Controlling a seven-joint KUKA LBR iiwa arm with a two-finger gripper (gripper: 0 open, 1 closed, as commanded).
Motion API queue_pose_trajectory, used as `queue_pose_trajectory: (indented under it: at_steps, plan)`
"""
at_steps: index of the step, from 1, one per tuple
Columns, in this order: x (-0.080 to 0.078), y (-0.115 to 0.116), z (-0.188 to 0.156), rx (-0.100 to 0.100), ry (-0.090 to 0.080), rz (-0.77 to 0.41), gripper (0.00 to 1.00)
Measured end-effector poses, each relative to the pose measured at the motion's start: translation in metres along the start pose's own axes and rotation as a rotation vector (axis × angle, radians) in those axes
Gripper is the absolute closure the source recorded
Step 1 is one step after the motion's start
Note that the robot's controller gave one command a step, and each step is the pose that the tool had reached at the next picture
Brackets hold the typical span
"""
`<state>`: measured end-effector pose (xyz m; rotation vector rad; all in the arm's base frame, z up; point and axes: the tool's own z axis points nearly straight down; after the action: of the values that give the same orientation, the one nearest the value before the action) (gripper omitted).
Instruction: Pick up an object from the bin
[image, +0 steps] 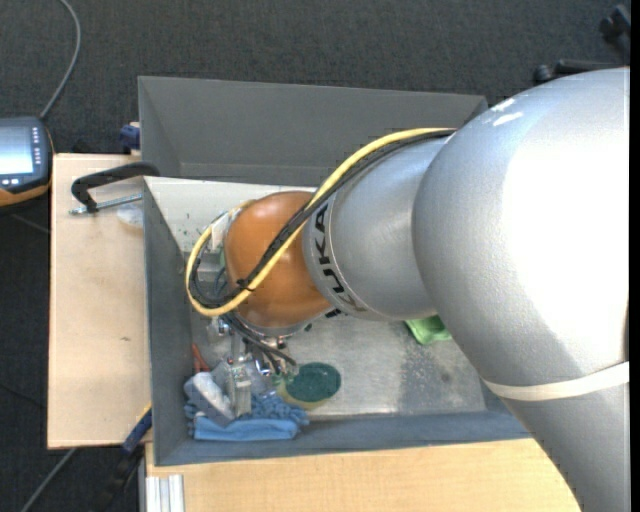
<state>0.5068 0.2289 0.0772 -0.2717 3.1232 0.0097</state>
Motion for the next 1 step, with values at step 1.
queue_pose_trajectory:
  at_steps: [1]
  plan:
    - [-0.0012, -0.0004, -0.0005, -0.001, -0.001, 0.002, 0.00]
